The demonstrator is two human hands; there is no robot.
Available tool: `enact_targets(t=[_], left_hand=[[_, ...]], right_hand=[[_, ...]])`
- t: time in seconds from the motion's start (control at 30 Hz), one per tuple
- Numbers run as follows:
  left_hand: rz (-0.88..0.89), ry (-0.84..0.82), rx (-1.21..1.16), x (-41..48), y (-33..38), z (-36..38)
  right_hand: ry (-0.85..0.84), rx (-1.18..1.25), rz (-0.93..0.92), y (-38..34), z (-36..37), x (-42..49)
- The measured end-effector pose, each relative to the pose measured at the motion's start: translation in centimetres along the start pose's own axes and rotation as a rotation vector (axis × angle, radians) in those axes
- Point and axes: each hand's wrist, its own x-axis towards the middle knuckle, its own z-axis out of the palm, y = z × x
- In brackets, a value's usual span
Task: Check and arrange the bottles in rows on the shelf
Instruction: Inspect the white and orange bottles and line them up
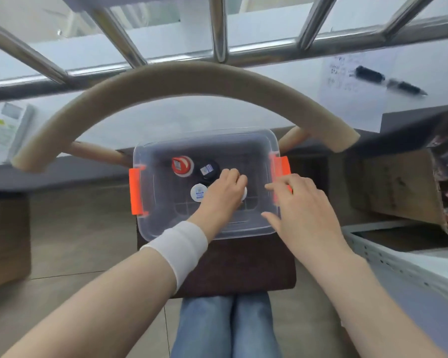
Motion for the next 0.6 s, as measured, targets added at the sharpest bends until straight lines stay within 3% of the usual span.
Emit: enact_targets(t=[0.3,0.43,0.6], left_hand=[[-0.082,-0.109,0.031,0.0,0.3,-1.0],[-0.141,-0.121,0.006,-3.3,1.2,-6.1],[-0.049,-0.198,0.074,-10.2,4.6,-13.3]], right_hand=[[0.015,0.033,0.014,1.6,0.9,-1.1],[-0.021,-0.008,0.058,1.7,-0.8,-3.6],[-0.013,-0.002,0.175,1.1,-3.6,-11.2]])
